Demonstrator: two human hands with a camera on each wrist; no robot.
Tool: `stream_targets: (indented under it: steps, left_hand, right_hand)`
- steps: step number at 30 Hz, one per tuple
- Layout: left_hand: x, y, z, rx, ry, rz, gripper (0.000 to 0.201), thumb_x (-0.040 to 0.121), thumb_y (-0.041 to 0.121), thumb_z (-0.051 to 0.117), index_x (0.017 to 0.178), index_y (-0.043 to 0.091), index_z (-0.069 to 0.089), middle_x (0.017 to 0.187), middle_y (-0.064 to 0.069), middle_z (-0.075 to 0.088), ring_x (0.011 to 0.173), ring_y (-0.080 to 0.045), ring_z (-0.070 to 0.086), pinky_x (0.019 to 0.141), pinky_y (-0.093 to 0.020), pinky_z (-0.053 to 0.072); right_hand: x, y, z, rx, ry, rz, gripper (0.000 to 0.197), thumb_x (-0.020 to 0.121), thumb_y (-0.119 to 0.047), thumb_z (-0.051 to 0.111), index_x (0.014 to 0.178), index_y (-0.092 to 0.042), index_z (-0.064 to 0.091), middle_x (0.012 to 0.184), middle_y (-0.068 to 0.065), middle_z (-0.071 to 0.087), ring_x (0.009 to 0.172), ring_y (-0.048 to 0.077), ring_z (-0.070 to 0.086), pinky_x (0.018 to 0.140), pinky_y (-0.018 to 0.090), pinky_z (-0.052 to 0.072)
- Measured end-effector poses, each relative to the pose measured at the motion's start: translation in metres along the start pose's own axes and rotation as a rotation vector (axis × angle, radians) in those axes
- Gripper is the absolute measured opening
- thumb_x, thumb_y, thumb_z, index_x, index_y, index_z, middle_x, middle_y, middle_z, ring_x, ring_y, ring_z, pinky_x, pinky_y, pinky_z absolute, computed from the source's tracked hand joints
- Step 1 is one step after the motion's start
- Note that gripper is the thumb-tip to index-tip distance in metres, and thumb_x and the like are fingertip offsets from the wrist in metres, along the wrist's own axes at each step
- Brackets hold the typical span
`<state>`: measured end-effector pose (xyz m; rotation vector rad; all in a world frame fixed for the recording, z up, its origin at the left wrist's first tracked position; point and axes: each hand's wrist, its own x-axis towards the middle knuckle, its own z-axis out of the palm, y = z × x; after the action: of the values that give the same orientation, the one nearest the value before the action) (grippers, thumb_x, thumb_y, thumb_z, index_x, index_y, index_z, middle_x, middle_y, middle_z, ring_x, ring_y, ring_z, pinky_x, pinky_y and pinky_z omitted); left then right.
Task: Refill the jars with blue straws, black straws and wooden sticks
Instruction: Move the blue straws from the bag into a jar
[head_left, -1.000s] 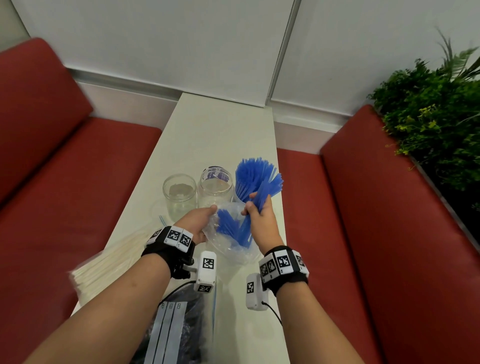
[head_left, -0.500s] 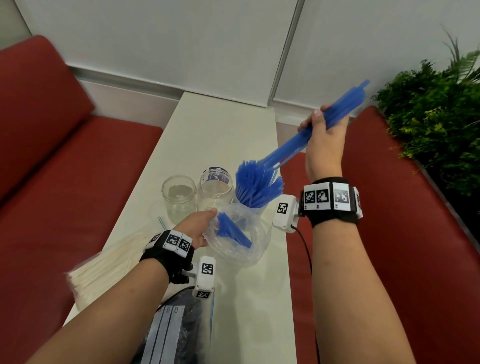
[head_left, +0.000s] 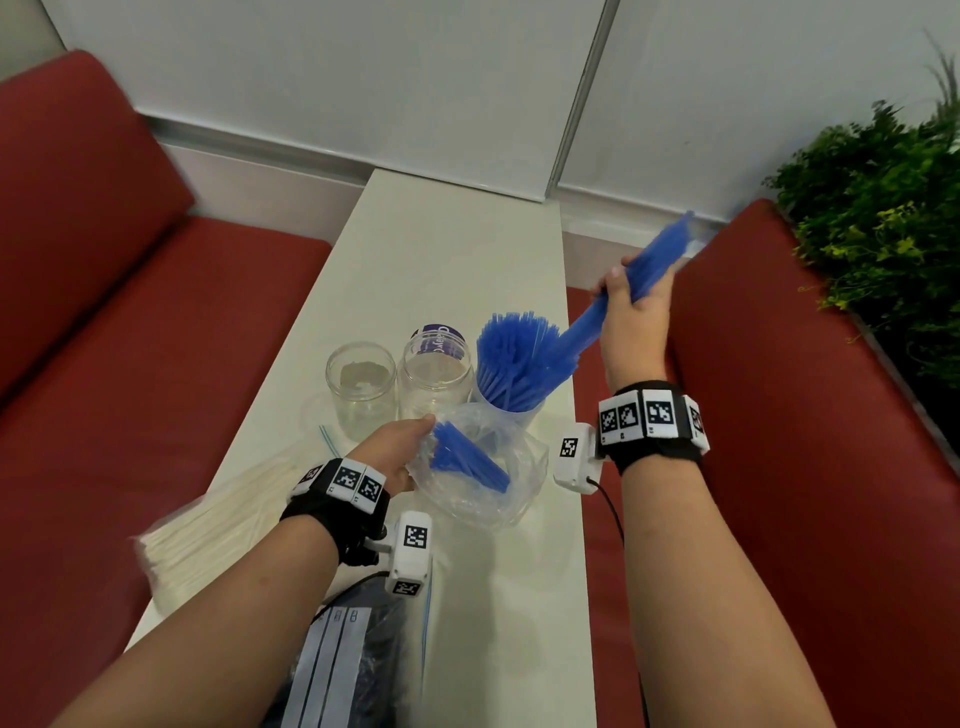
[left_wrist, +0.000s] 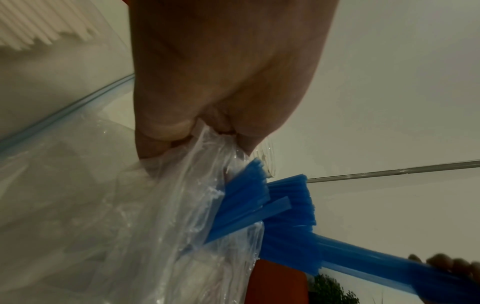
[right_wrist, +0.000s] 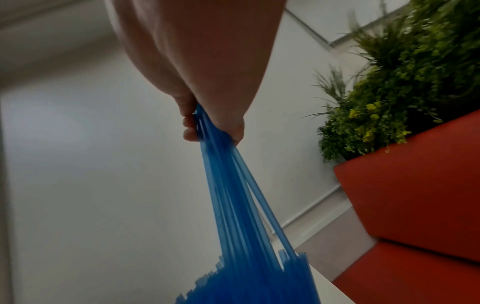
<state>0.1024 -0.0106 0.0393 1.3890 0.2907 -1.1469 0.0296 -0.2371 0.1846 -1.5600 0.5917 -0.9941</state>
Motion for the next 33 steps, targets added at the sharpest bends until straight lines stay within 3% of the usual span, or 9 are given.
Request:
stream_targets:
  steps: [4,11,17,20,24,26,28,30,33]
  left_hand:
    - [0.001,0.0,0.002,0.009,-0.003,0.001,0.041,0.106,0.036,0.053,0.133,0.006,0.06,0.124,-0.019,0.07,0.115,-0.035,0.067,0.107,-0.055,0.048]
    - [0.002,0.001,-0.003,0.006,0.012,-0.005,0.041,0.105,0.037,0.053,0.132,0.006,0.061,0.122,-0.019,0.071,0.113,-0.035,0.068,0.106,-0.054,0.049]
    - [-0.001,-0.001,-0.008,-0.017,0.018,-0.011,0.043,0.106,0.035,0.053,0.136,0.005,0.058,0.126,-0.02,0.069,0.115,-0.036,0.067,0.105,-0.054,0.05]
    - [-0.001,0.002,-0.008,-0.016,0.017,-0.009,0.044,0.106,0.035,0.053,0.137,0.005,0.057,0.129,-0.02,0.067,0.118,-0.037,0.065,0.108,-0.054,0.048]
    - [-0.001,0.007,-0.007,-0.001,0.021,-0.008,0.042,0.106,0.035,0.052,0.136,0.006,0.059,0.128,-0.018,0.068,0.118,-0.035,0.065,0.109,-0.053,0.047]
    - [-0.001,0.007,-0.005,0.003,0.018,-0.011,0.042,0.106,0.035,0.052,0.135,0.006,0.059,0.126,-0.018,0.069,0.118,-0.035,0.066,0.109,-0.053,0.047]
    - [0.0,0.006,-0.003,0.003,0.018,-0.017,0.042,0.107,0.035,0.051,0.135,0.005,0.059,0.126,-0.019,0.069,0.118,-0.035,0.066,0.109,-0.053,0.047]
    - [0.001,0.005,-0.001,0.008,0.028,-0.024,0.043,0.106,0.035,0.052,0.137,0.005,0.057,0.129,-0.019,0.067,0.119,-0.036,0.065,0.11,-0.054,0.046]
    - [0.0,0.004,0.001,0.013,0.021,-0.024,0.044,0.106,0.034,0.052,0.139,0.004,0.056,0.131,-0.02,0.066,0.121,-0.036,0.063,0.111,-0.054,0.045]
  right_hand:
    - [-0.002,-0.005,0.019,-0.009,-0.213,0.015,0.014,0.103,-0.011,0.051,0.111,-0.023,0.051,0.098,0.009,0.057,0.082,0.015,0.06,0.088,0.035,0.055]
    - [0.006,-0.003,0.041,-0.034,-0.414,-0.033,0.015,0.1,-0.015,0.053,0.112,-0.023,0.053,0.101,0.007,0.058,0.081,0.013,0.061,0.081,0.023,0.053]
    - [-0.007,0.044,0.03,-0.07,-0.2,0.187,0.019,0.095,-0.002,0.058,0.101,-0.019,0.054,0.094,0.011,0.061,0.084,0.019,0.062,0.086,0.033,0.053]
    - [-0.012,0.053,0.024,-0.118,-0.199,0.238,0.025,0.09,-0.002,0.066,0.103,-0.021,0.055,0.1,0.009,0.065,0.091,0.017,0.063,0.087,0.031,0.05]
    - [0.008,0.023,0.034,-0.038,-0.163,0.025,0.021,0.087,-0.01,0.069,0.1,-0.025,0.059,0.098,0.005,0.069,0.094,0.025,0.069,0.087,0.032,0.056]
    - [0.017,0.012,0.041,-0.052,-0.17,-0.117,0.013,0.09,-0.014,0.066,0.096,-0.025,0.061,0.093,-0.005,0.067,0.09,0.018,0.068,0.086,0.028,0.055]
    - [0.014,0.019,0.047,-0.291,-0.203,-0.215,0.01,0.098,-0.021,0.057,0.104,-0.024,0.065,0.099,-0.012,0.067,0.094,0.007,0.063,0.092,0.025,0.051]
    - [0.0,0.045,0.05,-0.662,-0.316,-0.215,0.03,0.107,-0.029,0.042,0.126,-0.017,0.061,0.126,-0.001,0.063,0.119,0.013,0.055,0.117,0.042,0.035]
    - [-0.025,0.079,0.049,-1.126,-0.588,-0.019,0.053,0.11,-0.039,0.023,0.157,-0.014,0.028,0.165,0.004,0.025,0.155,0.024,0.013,0.125,0.053,0.001]
